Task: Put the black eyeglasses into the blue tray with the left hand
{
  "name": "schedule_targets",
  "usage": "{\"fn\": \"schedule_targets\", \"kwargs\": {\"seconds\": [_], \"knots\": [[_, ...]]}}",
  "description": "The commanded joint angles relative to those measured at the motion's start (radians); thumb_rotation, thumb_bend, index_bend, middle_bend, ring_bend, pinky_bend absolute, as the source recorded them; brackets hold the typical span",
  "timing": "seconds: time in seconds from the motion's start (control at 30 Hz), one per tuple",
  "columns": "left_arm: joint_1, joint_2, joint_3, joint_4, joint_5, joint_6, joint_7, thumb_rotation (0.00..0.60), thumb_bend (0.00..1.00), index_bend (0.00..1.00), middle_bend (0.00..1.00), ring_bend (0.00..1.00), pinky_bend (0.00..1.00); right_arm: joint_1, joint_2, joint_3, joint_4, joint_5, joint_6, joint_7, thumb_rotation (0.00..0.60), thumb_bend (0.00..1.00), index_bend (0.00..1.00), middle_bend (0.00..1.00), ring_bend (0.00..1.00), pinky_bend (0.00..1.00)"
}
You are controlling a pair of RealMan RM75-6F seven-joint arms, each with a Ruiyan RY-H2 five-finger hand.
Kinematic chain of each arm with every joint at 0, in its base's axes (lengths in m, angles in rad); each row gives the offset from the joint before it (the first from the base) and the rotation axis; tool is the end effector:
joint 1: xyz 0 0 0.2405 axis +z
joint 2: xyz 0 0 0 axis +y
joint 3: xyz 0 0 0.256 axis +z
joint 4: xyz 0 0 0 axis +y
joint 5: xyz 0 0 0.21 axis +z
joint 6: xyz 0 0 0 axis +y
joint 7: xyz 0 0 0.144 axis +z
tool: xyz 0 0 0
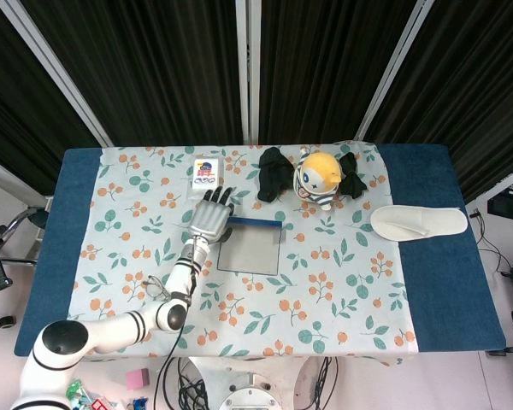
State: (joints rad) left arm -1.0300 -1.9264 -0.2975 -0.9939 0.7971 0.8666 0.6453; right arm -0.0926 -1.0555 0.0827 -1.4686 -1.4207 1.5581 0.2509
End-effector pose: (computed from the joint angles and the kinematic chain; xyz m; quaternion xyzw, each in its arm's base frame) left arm -0.0844 0.4073 -0.0973 -0.7529 -0.3322 -0.3040 0.4799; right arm -0.3700 -0.1254 0.2173 0.4992 -0.4209 0.3748 0.6581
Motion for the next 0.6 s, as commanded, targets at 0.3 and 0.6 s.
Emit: {"fn": "schedule_targets", "kwargs": {"seconds": [0.3,0.6], "knots": [[0.020,0.053,0.039,0.006,0.055,0.010,0.014,0.600,0.37,0.51,0.05,0.00,0.12,0.004,-0.001,-0.001,-0.019,-0.002,-0.007,-0.031,0.600,0.20,0.00,0.00,0.00,0.00],[0.058,0.115,0.073,-0.017,0.074,0.001,0.008,0.600,0.37,0.51,0.05,0.00,0.12,0.009,-0.007,-0.003,-0.028,-0.005,-0.013,-0.052,0.600,0.20,0.00,0.00,0.00,0.00]]}}
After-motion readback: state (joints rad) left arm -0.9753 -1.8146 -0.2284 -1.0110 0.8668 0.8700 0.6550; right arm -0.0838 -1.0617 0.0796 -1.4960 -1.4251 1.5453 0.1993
